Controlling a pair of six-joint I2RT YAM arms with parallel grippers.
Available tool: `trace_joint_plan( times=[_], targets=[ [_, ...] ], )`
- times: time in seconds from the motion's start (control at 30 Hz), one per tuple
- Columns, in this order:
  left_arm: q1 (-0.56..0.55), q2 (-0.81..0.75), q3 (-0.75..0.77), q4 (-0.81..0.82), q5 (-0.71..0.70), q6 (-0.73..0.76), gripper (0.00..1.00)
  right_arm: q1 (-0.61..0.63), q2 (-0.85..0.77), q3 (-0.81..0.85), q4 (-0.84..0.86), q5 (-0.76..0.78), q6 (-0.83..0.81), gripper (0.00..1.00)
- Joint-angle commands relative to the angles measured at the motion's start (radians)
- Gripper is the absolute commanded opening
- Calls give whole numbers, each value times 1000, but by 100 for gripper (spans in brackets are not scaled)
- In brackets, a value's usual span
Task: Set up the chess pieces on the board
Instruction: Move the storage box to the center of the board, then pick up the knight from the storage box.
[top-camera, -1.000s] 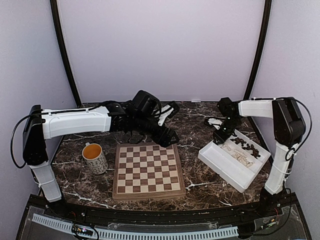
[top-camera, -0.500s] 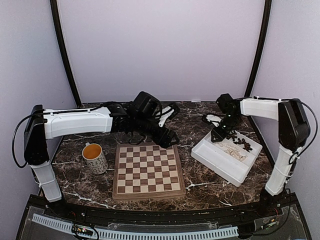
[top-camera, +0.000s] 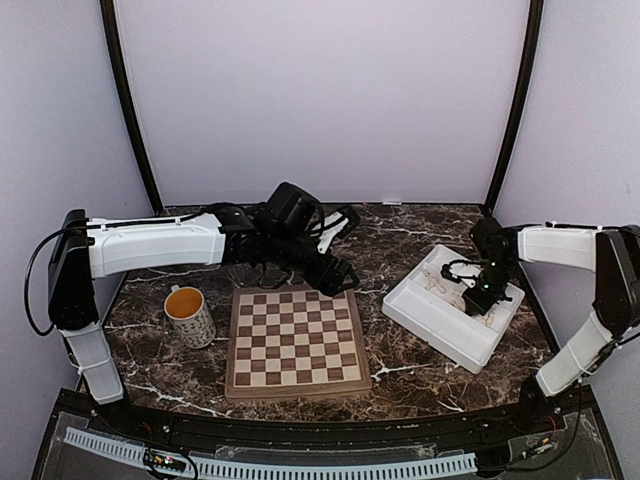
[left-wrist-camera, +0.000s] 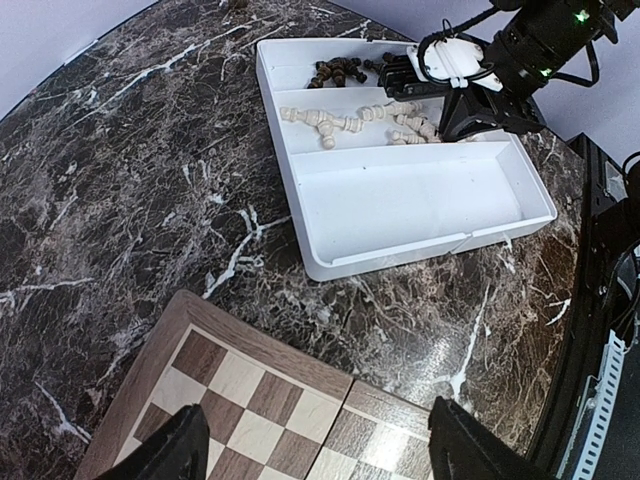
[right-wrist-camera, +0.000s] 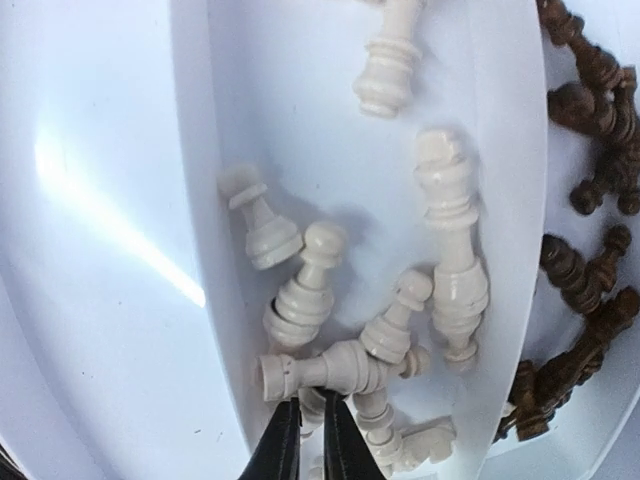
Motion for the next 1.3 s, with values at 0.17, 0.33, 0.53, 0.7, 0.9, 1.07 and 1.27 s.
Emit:
trace_joint_plan(
  times=[0.17, 0.33, 0.53, 0.7, 0.9, 1.07, 1.27],
  targets=[
    [3, -10, 33, -18, 12, 6, 78, 50, -19, -21, -94, -87, -57, 9],
    [2, -14, 33, -18, 7, 8, 78, 169, -3, 3, -113, -169, -38, 10],
    [3, -12, 31, -15, 5, 9, 78, 193, 37, 57, -106, -174, -9, 11],
    [3, -15, 31, -15, 1, 5, 78, 175, 12, 126, -104, -156, 8, 14],
    [3, -7, 31, -14, -5, -6, 78, 174, 92, 204, -14, -120, 77, 19],
    [3, -6, 31, -15, -10, -11, 78, 176, 179, 267, 3, -113, 99, 19],
    [3, -6, 33, -17, -12, -8, 78, 178, 231, 275, 23, -108, 112, 22]
  ],
)
